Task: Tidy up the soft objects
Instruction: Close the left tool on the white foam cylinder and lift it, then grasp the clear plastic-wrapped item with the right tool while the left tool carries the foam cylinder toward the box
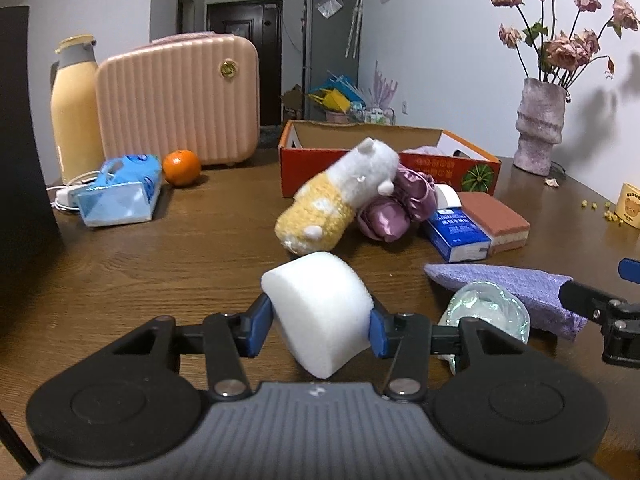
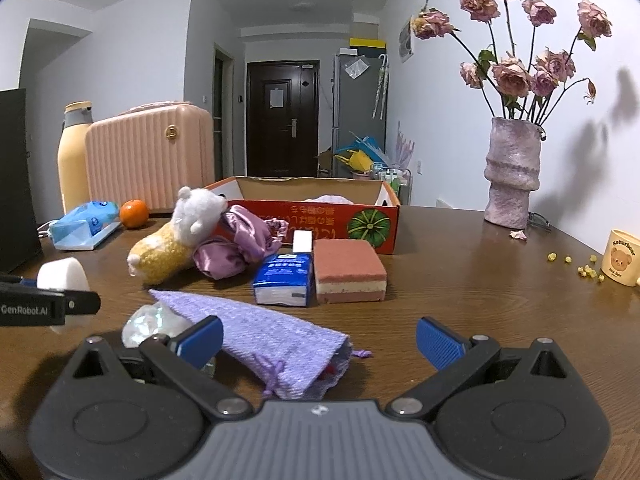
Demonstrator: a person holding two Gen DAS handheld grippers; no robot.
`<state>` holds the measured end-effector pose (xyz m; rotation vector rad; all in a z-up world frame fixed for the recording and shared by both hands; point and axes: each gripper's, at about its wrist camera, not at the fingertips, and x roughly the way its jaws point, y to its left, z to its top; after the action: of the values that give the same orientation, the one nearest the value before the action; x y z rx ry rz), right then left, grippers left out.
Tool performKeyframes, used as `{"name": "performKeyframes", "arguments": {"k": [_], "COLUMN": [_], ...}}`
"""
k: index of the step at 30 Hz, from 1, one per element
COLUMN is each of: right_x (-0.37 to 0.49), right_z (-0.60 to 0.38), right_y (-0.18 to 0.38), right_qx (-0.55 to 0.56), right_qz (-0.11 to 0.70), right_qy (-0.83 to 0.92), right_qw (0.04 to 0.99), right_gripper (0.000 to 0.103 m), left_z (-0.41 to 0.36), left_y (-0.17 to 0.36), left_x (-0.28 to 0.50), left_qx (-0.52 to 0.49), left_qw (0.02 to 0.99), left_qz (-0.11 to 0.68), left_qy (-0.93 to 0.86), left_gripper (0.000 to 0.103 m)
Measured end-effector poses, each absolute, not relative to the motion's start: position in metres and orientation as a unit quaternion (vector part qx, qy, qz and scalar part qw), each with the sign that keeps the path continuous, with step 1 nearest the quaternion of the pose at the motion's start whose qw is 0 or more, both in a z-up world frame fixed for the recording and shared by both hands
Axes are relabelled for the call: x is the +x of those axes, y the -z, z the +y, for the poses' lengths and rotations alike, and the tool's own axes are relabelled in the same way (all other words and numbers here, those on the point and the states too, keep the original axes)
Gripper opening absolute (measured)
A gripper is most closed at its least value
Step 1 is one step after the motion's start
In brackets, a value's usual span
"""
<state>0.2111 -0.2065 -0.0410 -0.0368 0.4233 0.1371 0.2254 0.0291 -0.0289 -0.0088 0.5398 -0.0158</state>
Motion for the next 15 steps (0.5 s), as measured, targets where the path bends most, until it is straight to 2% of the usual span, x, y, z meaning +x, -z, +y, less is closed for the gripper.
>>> {"name": "performKeyframes", "arguments": {"k": [15], "right_x": [0.195], "right_z": [-0.173], "right_y": [0.040], "right_qx": [-0.021], "right_qz": [0.214], "right_qy": [-0.087], "right_qw": [0.973], "right_gripper": [0.102], "left_z": [0.061], "left_y": [0.021], "left_x": [0.207], "left_qx": [-0.019], "left_qw": [0.971], "left_qz": [0.236], "left_qy": [-0.012], "left_gripper": [0.049]}}
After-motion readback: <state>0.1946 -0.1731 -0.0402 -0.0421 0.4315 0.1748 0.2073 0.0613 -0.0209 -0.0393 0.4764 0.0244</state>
